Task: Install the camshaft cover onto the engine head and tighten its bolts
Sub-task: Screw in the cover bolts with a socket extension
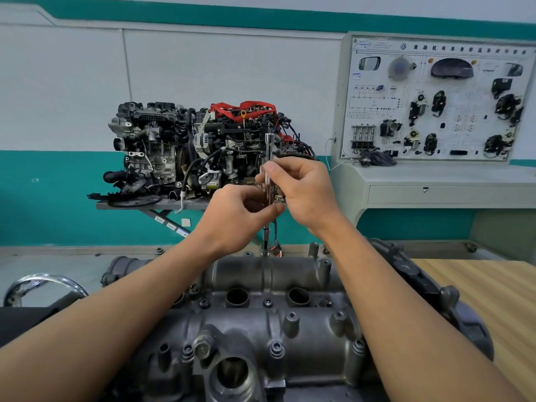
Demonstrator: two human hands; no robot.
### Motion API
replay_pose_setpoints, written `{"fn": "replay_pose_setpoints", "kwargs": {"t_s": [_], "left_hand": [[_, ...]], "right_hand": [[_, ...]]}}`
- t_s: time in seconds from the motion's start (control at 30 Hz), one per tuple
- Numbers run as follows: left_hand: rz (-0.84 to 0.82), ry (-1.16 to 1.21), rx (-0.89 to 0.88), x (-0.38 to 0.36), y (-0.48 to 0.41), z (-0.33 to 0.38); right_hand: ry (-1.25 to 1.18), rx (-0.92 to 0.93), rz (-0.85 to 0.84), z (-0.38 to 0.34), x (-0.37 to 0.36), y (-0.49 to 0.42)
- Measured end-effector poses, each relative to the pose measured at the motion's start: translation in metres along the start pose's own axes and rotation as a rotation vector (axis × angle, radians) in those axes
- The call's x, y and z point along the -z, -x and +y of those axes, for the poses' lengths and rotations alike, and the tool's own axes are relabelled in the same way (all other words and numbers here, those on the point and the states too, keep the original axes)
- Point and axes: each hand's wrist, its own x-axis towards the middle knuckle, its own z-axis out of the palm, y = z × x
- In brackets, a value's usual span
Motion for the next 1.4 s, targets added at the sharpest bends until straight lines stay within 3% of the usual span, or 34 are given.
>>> {"fn": "replay_pose_setpoints", "kwargs": {"t_s": [0.2, 0.33, 0.6, 0.87, 1.1, 1.2, 1.4], "left_hand": [[0.031, -0.007, 0.047, 0.0015, -0.0033, -0.0013], [-0.069, -0.026, -0.017, -0.0007, -0.0007, 0.0005], [-0.141, 0.035, 0.035, 0.0017, -0.0017, 0.0012], [0.027, -0.046, 0.028, -0.0008, -0.0017, -0.0036], [-0.145, 0.013, 0.022, 0.0016, -0.0017, -0.001], [-0.173, 0.025, 0.031, 0.0017, -0.0025, -0.0004], [0.008, -0.062, 0.03, -0.0017, -0.0013, -0.0036]], "right_hand": [[-0.051, 0.009, 0.093, 0.0028, -0.0006, -0.0009], [-0.042, 0.014, 0.154, 0.0028, -0.0006, -0.0001], [-0.074, -0.055, -0.063, -0.0008, 0.0011, 0.0006], [-0.043, 0.01, 0.116, 0.0026, -0.0003, 0.0018], [-0.123, -0.081, -0.093, -0.0023, -0.0001, 0.0004], [-0.074, -0.043, -0.087, -0.0009, -0.0016, 0.0017], [-0.002, 0.034, 0.076, 0.0018, -0.0012, 0.0024]]}}
